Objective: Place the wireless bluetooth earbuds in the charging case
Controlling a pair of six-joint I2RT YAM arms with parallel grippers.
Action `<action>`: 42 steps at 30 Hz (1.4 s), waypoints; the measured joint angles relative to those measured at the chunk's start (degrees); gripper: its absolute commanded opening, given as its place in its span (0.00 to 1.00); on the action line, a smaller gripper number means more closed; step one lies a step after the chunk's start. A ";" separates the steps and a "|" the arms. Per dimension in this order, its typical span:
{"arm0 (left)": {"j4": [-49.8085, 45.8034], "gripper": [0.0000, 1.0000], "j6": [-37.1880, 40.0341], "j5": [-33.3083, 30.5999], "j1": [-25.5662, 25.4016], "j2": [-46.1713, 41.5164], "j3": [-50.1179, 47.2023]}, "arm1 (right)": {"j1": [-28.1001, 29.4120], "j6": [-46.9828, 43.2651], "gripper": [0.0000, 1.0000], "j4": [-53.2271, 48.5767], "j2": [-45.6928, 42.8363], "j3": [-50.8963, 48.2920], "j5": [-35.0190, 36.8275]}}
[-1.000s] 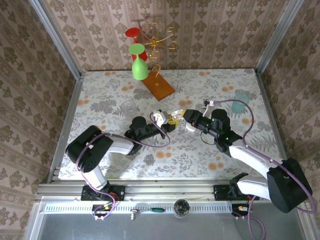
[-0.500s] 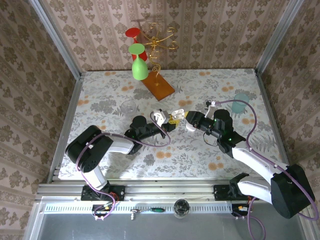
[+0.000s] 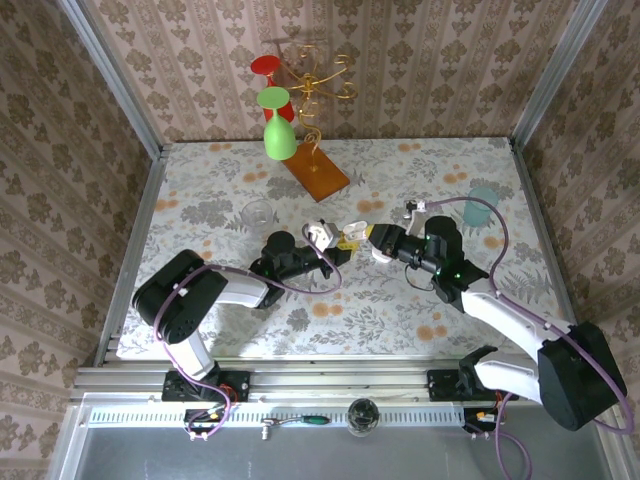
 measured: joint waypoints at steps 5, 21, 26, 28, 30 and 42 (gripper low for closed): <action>-0.66 0.00 0.00 -0.28 0.46 0.00 0.00 | 0.37 0.00 0.21 0.28 2.36 1.27 -1.51; -1.31 0.00 -0.33 0.72 1.66 0.00 0.13 | 0.74 -3.43 0.42 -4.92 -1.60 3.89 -1.66; -1.31 0.00 -0.33 0.92 1.66 0.00 0.13 | 0.76 -3.43 0.42 -5.53 0.11 4.90 -2.29; -1.31 0.00 -0.33 0.92 1.66 0.00 0.13 | 1.05 -3.43 0.42 -5.60 1.70 5.40 -2.56; -1.31 0.00 -0.31 0.92 1.66 0.00 0.13 | 1.51 -3.43 0.42 -5.60 3.06 5.66 -2.97; 0.70 0.00 -0.52 1.14 2.67 0.94 0.11 | 2.99 -4.00 0.65 -5.42 4.50 7.48 -3.74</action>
